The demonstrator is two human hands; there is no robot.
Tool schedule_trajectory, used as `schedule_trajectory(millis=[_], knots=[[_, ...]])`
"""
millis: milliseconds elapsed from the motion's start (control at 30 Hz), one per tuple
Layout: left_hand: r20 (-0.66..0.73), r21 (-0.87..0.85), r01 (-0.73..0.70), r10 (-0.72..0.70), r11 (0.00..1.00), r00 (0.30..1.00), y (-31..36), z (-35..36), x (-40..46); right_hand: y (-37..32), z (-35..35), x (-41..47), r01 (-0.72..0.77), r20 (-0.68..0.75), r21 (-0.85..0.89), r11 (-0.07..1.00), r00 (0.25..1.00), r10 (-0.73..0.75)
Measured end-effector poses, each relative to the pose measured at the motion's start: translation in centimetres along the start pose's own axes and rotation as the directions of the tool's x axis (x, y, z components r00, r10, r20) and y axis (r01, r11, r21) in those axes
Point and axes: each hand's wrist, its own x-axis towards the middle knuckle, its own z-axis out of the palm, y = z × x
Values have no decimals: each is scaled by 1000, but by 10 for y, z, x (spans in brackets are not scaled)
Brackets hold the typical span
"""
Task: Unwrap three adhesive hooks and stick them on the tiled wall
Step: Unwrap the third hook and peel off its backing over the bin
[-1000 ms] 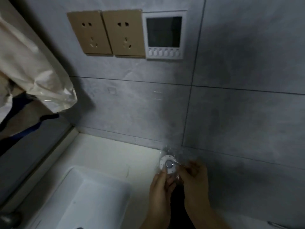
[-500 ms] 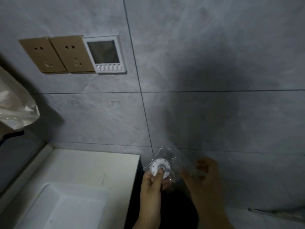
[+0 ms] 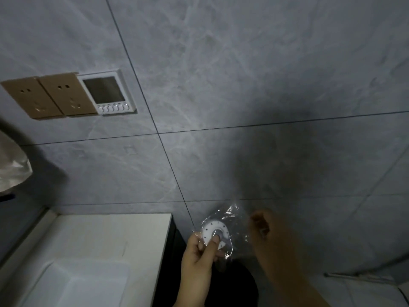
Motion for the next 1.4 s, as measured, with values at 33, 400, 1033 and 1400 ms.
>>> schedule_trajectory(millis=[33,400,1033,1400], knots=[[-3,4,-2,2,1000,1000,1,-1,-1,1,-3,2,-37,-5,27,999,999,37],[144,-32,50,-45,998,989,13,-2,-1,21,-21,16,-449,185,434,781,893,410],[322,99,42,-72,994,944,31,-4,12,26,-28,32,-347,128,411,843,937,324],[380,192,79,-148,978,913,31,-2,16,23,-36,36,-305,137,343,888,952,274]])
